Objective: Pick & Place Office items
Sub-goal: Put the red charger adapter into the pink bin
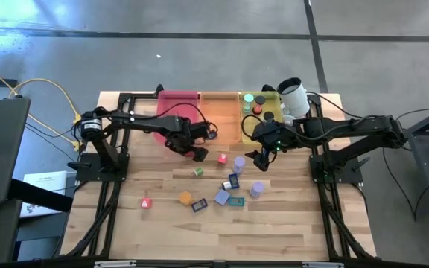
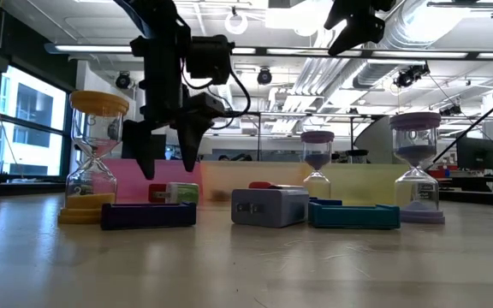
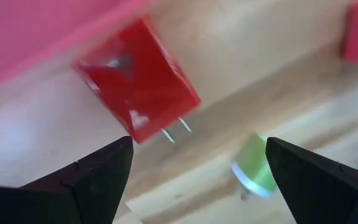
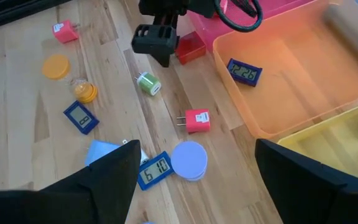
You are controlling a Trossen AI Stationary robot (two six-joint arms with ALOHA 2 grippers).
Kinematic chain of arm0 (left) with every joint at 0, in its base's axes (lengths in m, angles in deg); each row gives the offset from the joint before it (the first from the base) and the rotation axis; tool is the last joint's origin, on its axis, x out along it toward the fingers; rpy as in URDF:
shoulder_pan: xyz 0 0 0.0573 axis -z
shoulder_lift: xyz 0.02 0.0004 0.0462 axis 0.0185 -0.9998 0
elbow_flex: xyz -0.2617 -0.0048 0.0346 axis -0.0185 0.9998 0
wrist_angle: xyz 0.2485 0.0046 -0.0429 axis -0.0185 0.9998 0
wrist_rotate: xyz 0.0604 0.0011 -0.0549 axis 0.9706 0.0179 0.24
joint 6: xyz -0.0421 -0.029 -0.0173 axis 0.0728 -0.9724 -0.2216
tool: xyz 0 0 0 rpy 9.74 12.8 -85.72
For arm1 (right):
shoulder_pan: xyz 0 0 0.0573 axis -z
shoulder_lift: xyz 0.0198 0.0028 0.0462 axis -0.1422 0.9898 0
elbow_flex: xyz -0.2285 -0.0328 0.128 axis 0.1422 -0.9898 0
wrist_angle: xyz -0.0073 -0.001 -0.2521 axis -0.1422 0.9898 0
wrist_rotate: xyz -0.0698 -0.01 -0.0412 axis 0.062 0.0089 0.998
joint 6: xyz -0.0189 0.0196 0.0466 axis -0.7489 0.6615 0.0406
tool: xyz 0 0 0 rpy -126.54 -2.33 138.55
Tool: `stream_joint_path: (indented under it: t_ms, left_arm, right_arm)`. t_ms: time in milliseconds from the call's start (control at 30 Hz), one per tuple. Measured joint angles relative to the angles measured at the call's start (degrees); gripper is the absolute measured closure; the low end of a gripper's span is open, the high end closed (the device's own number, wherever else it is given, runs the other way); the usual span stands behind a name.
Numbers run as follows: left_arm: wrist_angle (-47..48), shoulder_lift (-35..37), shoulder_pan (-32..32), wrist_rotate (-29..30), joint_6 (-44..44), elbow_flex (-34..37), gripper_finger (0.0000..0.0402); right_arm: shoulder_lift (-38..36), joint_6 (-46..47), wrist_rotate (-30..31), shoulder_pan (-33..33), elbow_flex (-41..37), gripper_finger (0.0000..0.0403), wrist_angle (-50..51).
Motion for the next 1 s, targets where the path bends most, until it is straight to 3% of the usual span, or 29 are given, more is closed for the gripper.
stream_joint_path:
  t_ms: [133, 367, 767, 1000]
  left_arm:
    - [0.04, 0.0, 0.47, 5.74, -3.24, 0.0, 0.0043]
    - [0.16, 0.0, -0.1, 4.88, -14.0, 0.0, 0.0043]
    - [0.61, -1.82, -1.68, 6.63, -15.89, -0.02, 0.0043]
    - [0.48, -6.4, -2.46, 2.02, -13.08, -0.02, 0.0044]
  right_arm:
    - [0.0, 0.0, 0.0, 0.0, 0.0, 0.0097, 0.0]
    - [0.0, 0.02, 0.0, 0.0, 0.0, 0.0097, 1.09]
    - [0.0, 0.11, -0.02, 0.0, -0.02, 0.0097, 3.41]
    - [0.0, 0.2, -0.2, 0.0, -0.02, 0.0097, 3.41]
